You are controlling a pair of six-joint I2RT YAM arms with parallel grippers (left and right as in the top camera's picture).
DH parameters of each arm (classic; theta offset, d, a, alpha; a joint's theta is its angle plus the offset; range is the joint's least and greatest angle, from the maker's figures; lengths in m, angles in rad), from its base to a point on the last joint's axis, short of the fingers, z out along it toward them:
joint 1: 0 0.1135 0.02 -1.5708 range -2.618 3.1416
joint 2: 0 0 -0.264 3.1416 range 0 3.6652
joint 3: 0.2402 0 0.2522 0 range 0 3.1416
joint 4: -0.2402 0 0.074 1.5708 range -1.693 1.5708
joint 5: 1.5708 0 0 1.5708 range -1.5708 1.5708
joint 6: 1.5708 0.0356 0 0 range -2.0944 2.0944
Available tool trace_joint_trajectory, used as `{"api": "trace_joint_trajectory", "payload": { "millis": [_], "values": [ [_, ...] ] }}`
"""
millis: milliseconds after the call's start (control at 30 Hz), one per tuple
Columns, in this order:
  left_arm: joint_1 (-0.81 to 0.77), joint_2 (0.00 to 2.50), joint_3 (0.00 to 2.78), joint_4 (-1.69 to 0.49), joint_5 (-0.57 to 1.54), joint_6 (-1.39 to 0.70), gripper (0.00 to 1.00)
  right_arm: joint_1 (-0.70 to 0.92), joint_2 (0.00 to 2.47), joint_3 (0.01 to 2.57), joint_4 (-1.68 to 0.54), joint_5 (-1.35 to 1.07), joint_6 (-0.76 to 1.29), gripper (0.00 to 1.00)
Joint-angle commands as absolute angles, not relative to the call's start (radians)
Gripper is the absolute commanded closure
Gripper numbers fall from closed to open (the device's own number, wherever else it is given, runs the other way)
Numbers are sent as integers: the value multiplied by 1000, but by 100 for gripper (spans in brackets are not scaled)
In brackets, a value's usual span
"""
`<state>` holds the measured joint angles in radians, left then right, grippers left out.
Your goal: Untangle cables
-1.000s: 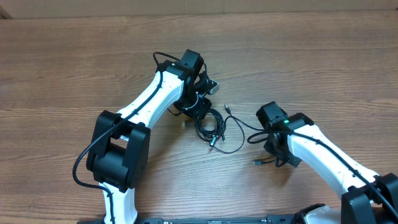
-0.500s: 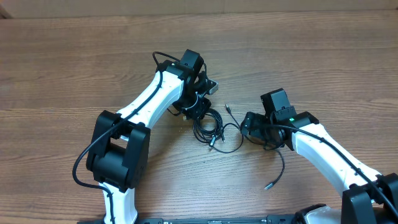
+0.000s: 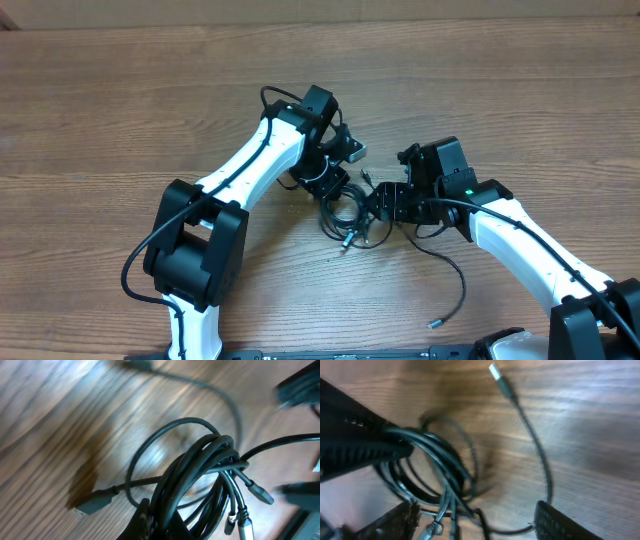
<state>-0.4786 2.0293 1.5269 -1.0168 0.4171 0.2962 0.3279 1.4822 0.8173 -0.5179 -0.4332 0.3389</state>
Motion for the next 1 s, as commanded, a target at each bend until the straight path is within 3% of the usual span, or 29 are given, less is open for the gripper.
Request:
{"api": "trace_joint_trajectory", "payload": {
  "millis": [0, 33, 200, 333, 400, 600, 967],
  "values": [
    [-482, 2000, 1554, -1014, 601, 355, 96, 328, 1483, 819, -522, -499, 282, 42],
    [-482, 2000, 1554, -1013, 615, 356, 96, 328, 1483, 819, -529, -499, 282, 55],
    [-483, 2001, 1554, -1002, 619, 351, 96, 328, 1483, 819, -571, -499, 282, 64],
    [-483, 2001, 1554, -994, 618, 347, 96, 328, 1483, 819, -585, -497, 282, 82],
    [-483, 2001, 1554, -992, 618, 344, 96, 328, 1483, 819, -586, -489, 283, 86],
    [-483, 2001, 1554, -994, 599, 326, 96, 328, 1483, 819, -590, -487, 282, 92],
    [-481, 2001, 1553, -994, 521, 282, 96, 328, 1483, 819, -641, -367, 283, 91]
  ]
}}
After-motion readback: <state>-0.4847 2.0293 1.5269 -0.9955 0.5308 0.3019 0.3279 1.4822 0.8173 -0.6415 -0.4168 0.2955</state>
